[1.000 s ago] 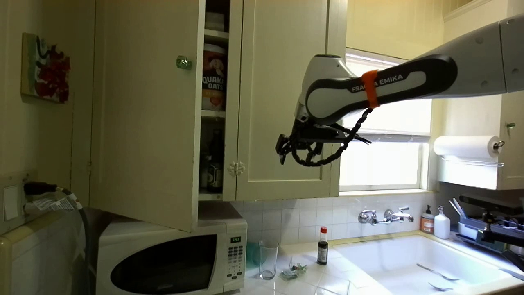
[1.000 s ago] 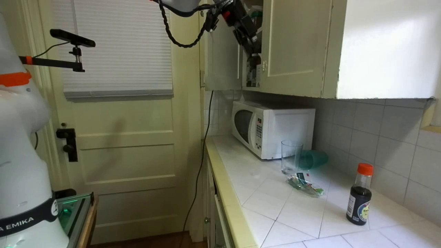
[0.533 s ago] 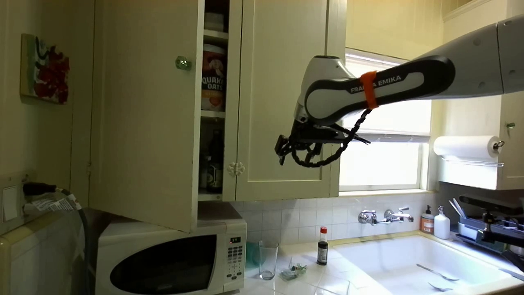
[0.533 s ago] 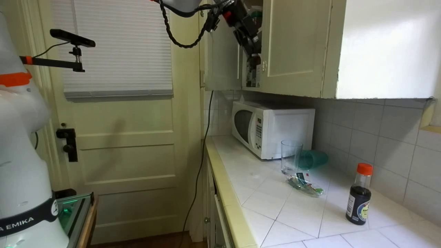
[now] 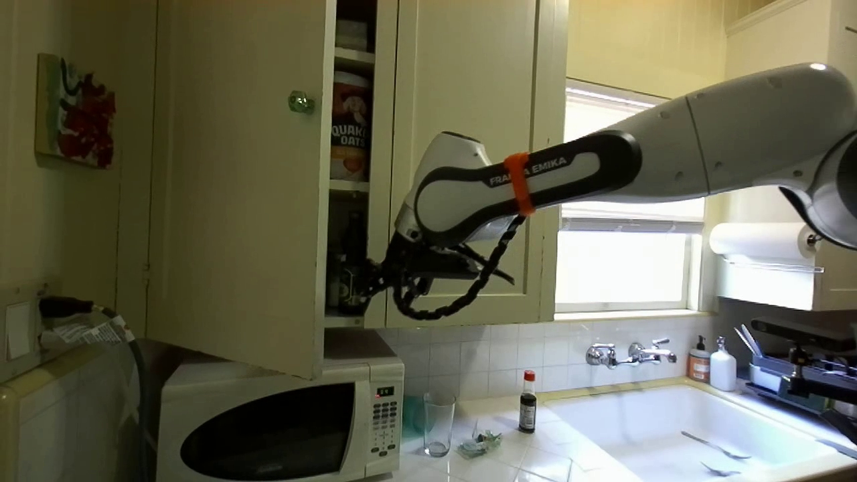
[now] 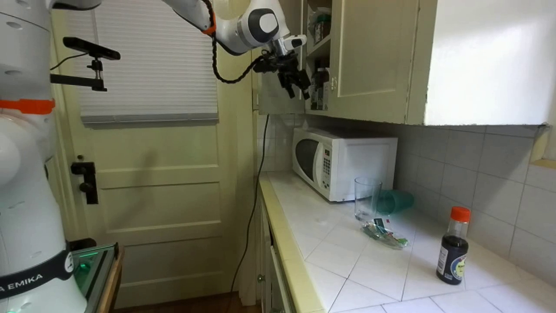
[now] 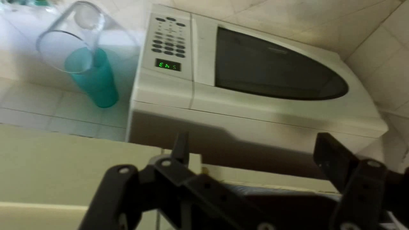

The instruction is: Close the right cabinet door then remove the white box from the left cabinet and place it on the counter.

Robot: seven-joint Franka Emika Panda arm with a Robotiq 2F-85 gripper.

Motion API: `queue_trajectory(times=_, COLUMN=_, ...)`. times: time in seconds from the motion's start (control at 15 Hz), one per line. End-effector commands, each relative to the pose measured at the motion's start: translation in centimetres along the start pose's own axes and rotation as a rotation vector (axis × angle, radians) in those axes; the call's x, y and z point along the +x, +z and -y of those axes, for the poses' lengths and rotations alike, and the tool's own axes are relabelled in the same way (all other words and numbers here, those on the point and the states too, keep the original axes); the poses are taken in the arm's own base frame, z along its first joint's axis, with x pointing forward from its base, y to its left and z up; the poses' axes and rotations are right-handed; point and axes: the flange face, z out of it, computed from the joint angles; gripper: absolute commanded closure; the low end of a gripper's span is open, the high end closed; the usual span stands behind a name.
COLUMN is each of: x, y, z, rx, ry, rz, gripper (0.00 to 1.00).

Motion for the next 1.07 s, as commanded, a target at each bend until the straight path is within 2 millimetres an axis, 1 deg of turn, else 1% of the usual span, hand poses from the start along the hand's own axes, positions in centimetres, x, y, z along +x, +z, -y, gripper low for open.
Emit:
queue_trajectory(times=0.0, x=1.4, y=2.3, z=4.0, rx=0.151, ry=-0.127, rz=-0.006, gripper=0.00)
queue_trajectory(times=0.13, x=1.4, y=2.9, z=5.7, rx=0.236, ry=-0.198, rz=0.016, gripper=0.00)
queue_trajectory(times=0.33, x=1.8, y=2.7, z=7.3, rx=0.362, ry=-0.311, rz=0.008, gripper=0.00)
queue_trajectory(times=0.6, x=2.3, y=2.5, z=8.3, rx=0.546, ry=-0.419, rz=-0.001, gripper=0.00)
queue_trajectory(times=0.73, x=2.3, y=2.7, z=8.6, rx=0.643, ry=-0.452, rz=0.021, gripper=0.00)
queue_trajectory(times=0.93, x=2.4, y=3.9, z=8.6, rx=0.764, ry=-0.515, rz=0.092, gripper=0.00)
queue_trajectory(times=1.0, x=2.5, y=4.7, z=8.7, rx=0.788, ry=-0.549, rz=0.130, gripper=0.00)
